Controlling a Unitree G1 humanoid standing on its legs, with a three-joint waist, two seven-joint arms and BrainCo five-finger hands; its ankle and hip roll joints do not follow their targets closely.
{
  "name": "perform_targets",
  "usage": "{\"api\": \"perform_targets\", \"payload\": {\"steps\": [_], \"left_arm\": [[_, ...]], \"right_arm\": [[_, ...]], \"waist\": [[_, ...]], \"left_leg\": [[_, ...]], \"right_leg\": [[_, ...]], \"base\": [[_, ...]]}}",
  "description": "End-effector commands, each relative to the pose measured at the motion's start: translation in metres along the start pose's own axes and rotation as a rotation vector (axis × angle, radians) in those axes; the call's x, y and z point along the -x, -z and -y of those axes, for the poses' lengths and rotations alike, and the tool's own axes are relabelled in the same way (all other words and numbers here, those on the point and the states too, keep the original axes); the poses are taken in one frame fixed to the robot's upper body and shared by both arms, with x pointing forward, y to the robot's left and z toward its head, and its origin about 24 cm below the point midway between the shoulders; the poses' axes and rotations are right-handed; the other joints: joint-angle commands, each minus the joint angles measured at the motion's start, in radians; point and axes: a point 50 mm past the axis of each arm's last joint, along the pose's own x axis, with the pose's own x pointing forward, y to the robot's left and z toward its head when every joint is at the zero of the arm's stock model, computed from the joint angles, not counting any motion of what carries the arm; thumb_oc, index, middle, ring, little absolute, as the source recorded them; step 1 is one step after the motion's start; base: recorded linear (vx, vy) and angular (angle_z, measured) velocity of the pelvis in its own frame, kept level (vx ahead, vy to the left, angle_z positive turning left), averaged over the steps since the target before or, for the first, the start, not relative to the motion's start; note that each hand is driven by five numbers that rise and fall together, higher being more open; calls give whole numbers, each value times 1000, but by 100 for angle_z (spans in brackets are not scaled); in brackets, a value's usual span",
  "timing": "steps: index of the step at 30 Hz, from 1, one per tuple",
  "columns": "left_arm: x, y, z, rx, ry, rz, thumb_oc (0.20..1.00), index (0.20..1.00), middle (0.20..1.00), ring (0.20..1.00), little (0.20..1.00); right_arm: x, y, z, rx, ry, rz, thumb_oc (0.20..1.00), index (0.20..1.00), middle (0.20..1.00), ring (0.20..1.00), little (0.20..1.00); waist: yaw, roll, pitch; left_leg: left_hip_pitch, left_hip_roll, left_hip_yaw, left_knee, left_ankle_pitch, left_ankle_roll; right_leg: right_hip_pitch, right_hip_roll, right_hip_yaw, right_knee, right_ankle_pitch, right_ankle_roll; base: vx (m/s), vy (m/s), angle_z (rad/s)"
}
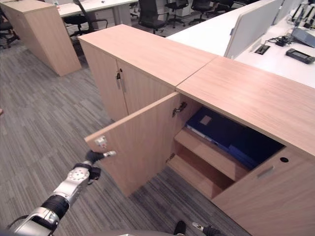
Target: Put the empty folder in the office cabinet
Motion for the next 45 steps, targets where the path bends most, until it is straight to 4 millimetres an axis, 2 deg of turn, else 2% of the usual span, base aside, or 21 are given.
{"api": "perform_targets", "payload": {"steps": [1,3,7,10,12,18,20,23,25,27,28,30,34,35,36,37,38,40,41,43,45], "left_arm": [[-22,-124,120,120,620,439,1000,1000,1000,1000,1000],[-19,-126,122,154,651,441,1000,1000,1000,1000,1000],[1,-141,136,215,839,486,1000,1000,1000,1000,1000],[6,-142,141,230,886,485,1000,1000,1000,1000,1000],[8,-140,145,205,909,475,1000,1000,1000,1000,1000],[5,-139,145,192,886,472,1000,1000,1000,1000,1000],[3,-136,142,195,861,466,1000,1000,1000,1000,1000],[-6,-119,134,236,770,410,1000,1000,1000,1000,1000],[-12,-102,124,249,692,359,1000,1000,1000,1000,1000],[-13,-66,99,332,600,249,1000,1000,1000,1000,1000],[-13,-66,99,333,599,249,1000,1000,1000,1000,1000],[-8,-40,86,399,536,181,1000,1000,1000,1000,1000],[11,23,53,542,334,9,1000,1000,1000,1000,1000],[26,49,31,488,211,-69,1000,1000,1000,1000,1000],[33,64,21,442,136,-122,1000,1000,1000,1000,1000],[32,64,21,441,135,-121,1000,1000,1000,1000,1000],[46,102,10,376,14,-285,1000,1000,1000,1000,1000],[55,137,4,316,-134,-470,1000,1000,1000,1000,1000],[71,163,7,204,-210,-658,1000,1000,1000,1000,1000],[89,180,12,115,-214,-769,1000,1000,1000,1000,1000],[111,196,20,210,-254,-855,1000,1000,1000,1000,1000]], "right_arm": [[-1,-16,-14,15,-31,22,1000,1000,1000,1000,1000],[-1,-15,-15,20,-36,21,1000,1000,1000,1000,1000],[-1,-12,-20,49,-57,14,1000,1000,1000,1000,1000],[-1,-5,-23,58,-67,-4,1000,1000,1000,1000,1000],[0,4,-24,-55,-70,-29,1000,1000,1000,1000,1000],[3,32,-19,-185,-36,-120,1000,1000,1000,1000,1000],[3,32,-19,-217,-29,-121,1000,1000,1000,1000,1000],[3,32,-21,-239,-29,-123,1000,1000,1000,1000,1000],[3,28,-25,-222,-43,-107,1000,1000,1000,1000,1000],[3,27,-20,-252,-49,-109,1000,1000,1000,1000,1000],[3,28,-20,-250,-49,-110,1000,1000,1000,1000,1000],[3,28,-20,-268,-49,-117,1000,1000,1000,1000,1000],[2,25,-12,-317,-30,-114,1000,1000,1000,1000,1000],[1,20,-10,-337,-29,-94,1000,1000,1000,1000,1000],[1,18,-10,-348,-32,-85,1000,1000,1000,1000,1000],[1,18,-10,-347,-32,-84,1000,1000,1000,1000,1000],[1,20,-12,-349,-40,-84,1000,1000,1000,1000,1000],[2,26,-10,-350,-35,-104,1000,1000,1000,1000,1000],[3,33,-7,-351,-24,-122,1000,1000,1000,1000,1000],[3,33,-9,-334,-25,-116,1000,1000,1000,1000,1000],[4,36,-10,-318,-30,-116,1000,1000,1000,1000,1000]], "waist": [[-113,7,-8],[-112,5,-8],[-115,-1,-4],[-117,-4,-3],[-125,-6,4],[-146,-7,14],[-149,-8,16],[-150,-9,17],[-150,-10,19],[-145,-10,13],[-146,-10,12],[-139,-10,9],[-130,-1,20],[-122,13,36],[-116,20,44],[-117,19,43],[-107,21,43],[-104,16,36],[-105,2,25],[-107,-15,11],[-100,-28,-9]], "left_leg": [[-57,90,-10,1,-28,-80],[-58,89,-9,1,-29,-79],[-60,82,-11,1,-32,-75],[-60,78,-12,1,-34,-73],[-61,70,-15,1,-36,-69],[-64,58,-9,1,-44,-62],[-63,56,-5,1,-46,-59],[-59,54,1,1,-50,-56],[-58,53,6,1,-50,-55],[-57,49,11,1,-53,-55],[-57,49,12,1,-54,-55],[-56,48,14,1,-55,-55],[-56,52,25,1,-51,-52],[-58,62,43,1,-47,-52],[-56,72,55,1,-48,-55],[-60,71,56,1,-43,-54],[-60,90,75,1,-40,-61],[-60,102,88,1,-36,-69],[-55,111,103,1,-35,-75],[-50,114,117,1,-35,-79],[-38,131,135,1,-28,-89]], "right_leg": [[100,15,24,-29,-135,78],[100,15,26,-29,-134,78],[97,10,27,-29,-128,81],[98,6,25,-29,-126,83],[99,1,22,-29,-123,86],[90,-10,30,-29,-112,95],[85,-12,37,-29,-108,96],[80,-15,46,-29,-103,99],[78,-17,50,-29,-99,99],[76,-20,55,-29,-96,99],[76,-20,55,-29,-96,100],[76,-23,54,-29,-94,100],[67,-28,51,-21,-81,103],[51,-40,39,-11,-64,109],[51,-47,22,-4,-62,111],[47,-48,23,-4,-59,110],[53,-67,-5,3,-59,106],[62,-83,-19,3,-56,101],[73,-96,-17,-7,-46,100],[77,-90,-16,-24,-52,99],[77,-61,-3,-29,-77,97]], "base": [[-4,10,13],[-5,4,9],[-12,20,-22],[-8,24,-38],[-19,70,-17],[-22,55,-12],[-26,54,-8],[-18,37,-8],[-30,34,-7],[-9,25,-10],[13,14,-19],[9,1,-14],[-20,-6,0],[-80,-46,-1],[-83,-43,-7],[-64,-91,-32],[-54,-97,-44],[-34,-165,-53],[-8,-195,-47],[10,-158,-41],[37,-190,-51]]}}
